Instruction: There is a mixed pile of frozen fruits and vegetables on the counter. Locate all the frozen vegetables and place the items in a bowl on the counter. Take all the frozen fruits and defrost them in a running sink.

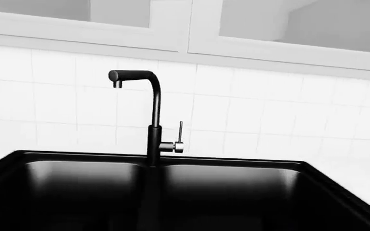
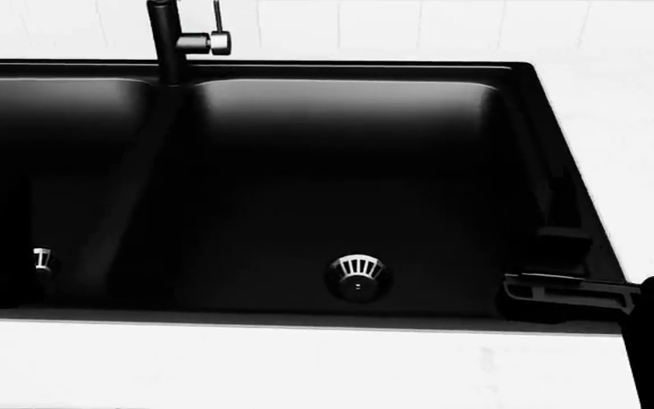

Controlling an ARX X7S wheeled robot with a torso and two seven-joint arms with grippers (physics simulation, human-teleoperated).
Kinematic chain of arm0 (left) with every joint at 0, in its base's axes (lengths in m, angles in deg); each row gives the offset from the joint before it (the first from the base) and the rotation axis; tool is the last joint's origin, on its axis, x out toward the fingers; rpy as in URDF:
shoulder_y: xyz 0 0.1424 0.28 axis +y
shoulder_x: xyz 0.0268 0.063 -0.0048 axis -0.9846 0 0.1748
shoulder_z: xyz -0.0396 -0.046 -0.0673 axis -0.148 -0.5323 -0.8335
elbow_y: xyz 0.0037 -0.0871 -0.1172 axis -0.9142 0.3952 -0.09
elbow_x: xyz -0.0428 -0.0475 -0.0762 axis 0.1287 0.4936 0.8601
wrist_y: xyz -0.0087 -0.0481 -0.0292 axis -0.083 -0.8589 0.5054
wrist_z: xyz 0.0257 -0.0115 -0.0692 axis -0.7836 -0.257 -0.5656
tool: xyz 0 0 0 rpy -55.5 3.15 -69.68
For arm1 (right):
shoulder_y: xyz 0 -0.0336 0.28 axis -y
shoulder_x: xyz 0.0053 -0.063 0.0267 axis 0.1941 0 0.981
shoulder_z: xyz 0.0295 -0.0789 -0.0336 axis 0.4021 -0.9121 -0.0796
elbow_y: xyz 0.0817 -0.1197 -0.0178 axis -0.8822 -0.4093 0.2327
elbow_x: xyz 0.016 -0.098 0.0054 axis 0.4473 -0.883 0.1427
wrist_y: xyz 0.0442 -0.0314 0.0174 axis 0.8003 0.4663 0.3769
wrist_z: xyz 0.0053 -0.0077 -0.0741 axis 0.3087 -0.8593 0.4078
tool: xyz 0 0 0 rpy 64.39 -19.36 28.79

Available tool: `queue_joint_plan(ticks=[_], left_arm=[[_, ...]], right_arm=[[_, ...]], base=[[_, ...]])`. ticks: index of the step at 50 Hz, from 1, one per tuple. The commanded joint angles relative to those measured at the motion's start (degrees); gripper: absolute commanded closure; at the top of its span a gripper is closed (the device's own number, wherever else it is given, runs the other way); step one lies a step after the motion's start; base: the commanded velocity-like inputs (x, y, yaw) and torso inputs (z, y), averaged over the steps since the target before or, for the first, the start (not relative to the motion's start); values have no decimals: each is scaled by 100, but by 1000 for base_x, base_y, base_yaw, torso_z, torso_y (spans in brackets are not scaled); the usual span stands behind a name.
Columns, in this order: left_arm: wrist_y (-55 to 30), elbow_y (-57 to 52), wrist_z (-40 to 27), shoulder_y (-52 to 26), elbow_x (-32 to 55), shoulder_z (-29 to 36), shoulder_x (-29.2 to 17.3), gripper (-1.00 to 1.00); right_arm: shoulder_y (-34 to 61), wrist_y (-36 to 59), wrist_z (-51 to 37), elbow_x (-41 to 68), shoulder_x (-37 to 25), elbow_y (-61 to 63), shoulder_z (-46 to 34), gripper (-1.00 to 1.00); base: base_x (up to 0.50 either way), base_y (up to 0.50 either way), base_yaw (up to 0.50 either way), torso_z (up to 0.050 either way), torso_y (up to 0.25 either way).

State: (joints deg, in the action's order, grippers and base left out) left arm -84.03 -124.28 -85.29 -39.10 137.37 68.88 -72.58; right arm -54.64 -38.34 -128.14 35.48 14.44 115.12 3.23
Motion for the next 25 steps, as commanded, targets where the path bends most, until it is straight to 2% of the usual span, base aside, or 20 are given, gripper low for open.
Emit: queue_joint_plan(ticks=[1,25], left_arm=[[10,1,-3,-4,10,12,-3,-100],[31,0,-5,-20,-4,61,3,-100]], right_arm=[[5,4,-10,8,-11,13,0,-100],[-8,-13,-23,20,-39,56,30,-100]], base=[[0,-500,0,0,0],[0,-500,0,0,0]])
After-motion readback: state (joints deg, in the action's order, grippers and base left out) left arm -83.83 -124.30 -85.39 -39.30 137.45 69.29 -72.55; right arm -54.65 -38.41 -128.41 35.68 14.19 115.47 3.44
